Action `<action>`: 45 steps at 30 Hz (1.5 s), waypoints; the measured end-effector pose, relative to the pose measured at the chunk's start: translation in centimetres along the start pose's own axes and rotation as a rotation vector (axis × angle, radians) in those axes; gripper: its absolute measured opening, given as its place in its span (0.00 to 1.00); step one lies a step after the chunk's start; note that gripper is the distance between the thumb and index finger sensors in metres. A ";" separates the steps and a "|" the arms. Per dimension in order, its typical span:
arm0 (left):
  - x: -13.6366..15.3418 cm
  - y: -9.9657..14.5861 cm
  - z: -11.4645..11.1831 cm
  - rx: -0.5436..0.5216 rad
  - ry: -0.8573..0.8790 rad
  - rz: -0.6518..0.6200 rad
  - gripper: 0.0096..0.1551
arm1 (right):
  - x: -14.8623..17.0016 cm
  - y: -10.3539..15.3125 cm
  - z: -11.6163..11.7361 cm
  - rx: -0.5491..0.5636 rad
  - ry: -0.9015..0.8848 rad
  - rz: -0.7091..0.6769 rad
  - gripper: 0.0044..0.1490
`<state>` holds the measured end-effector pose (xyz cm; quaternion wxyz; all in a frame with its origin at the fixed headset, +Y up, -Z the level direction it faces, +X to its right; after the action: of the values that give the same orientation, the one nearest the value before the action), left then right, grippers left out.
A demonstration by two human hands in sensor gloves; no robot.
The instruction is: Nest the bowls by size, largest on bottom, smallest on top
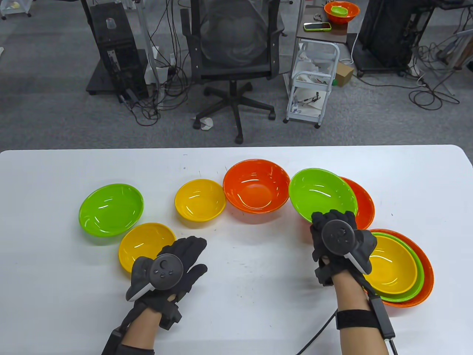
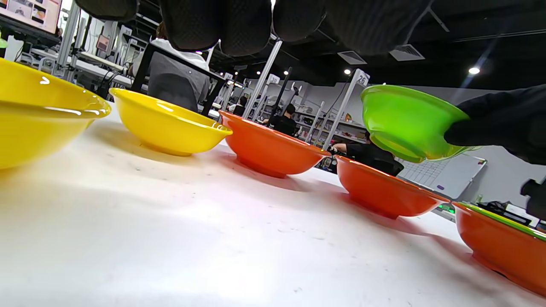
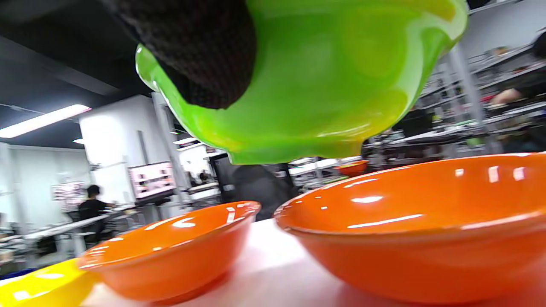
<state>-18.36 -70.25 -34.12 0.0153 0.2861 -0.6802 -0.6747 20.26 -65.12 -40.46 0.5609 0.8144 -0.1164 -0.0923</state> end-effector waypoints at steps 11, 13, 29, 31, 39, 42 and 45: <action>0.7 -0.2 -0.2 0.023 0.031 0.015 0.40 | 1.1 -4.1 3.5 -0.120 0.222 0.223 0.25; 0.8 -0.2 -0.1 0.023 0.039 0.018 0.40 | 1.2 -4.4 4.3 -0.148 0.261 0.251 0.25; 0.9 -0.3 -0.4 0.042 0.047 0.021 0.40 | 2.9 -4.6 6.8 -0.332 0.325 0.355 0.27; 0.9 -0.3 -0.4 0.042 0.045 0.020 0.40 | 3.1 -4.5 7.2 -0.397 0.308 0.361 0.29; 0.8 -0.3 -0.6 0.054 0.045 0.025 0.40 | 3.4 -4.0 8.1 -0.525 0.215 0.398 0.36; 0.8 -0.3 -0.6 0.055 0.047 0.026 0.40 | 3.4 -3.9 8.3 -0.543 0.202 0.392 0.36; 0.9 -0.3 -0.5 0.054 0.043 0.026 0.40 | 3.4 -3.8 8.2 -0.517 0.200 0.377 0.37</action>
<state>-18.76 -71.08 -34.64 0.0312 0.2920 -0.7016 -0.6493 21.50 -72.13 -46.94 0.7647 0.6145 -0.1820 0.0669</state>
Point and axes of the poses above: the tracker on the back of each hand, its own x axis roughly to the little-finger side, its own y axis roughly from the fingertips to the wrist, z = x × y, the point moved 4 cm from there along -y, roughly from the wrist to the fingertips, and after that the axes turned 2 degrees about y, right-handed, at the moved point
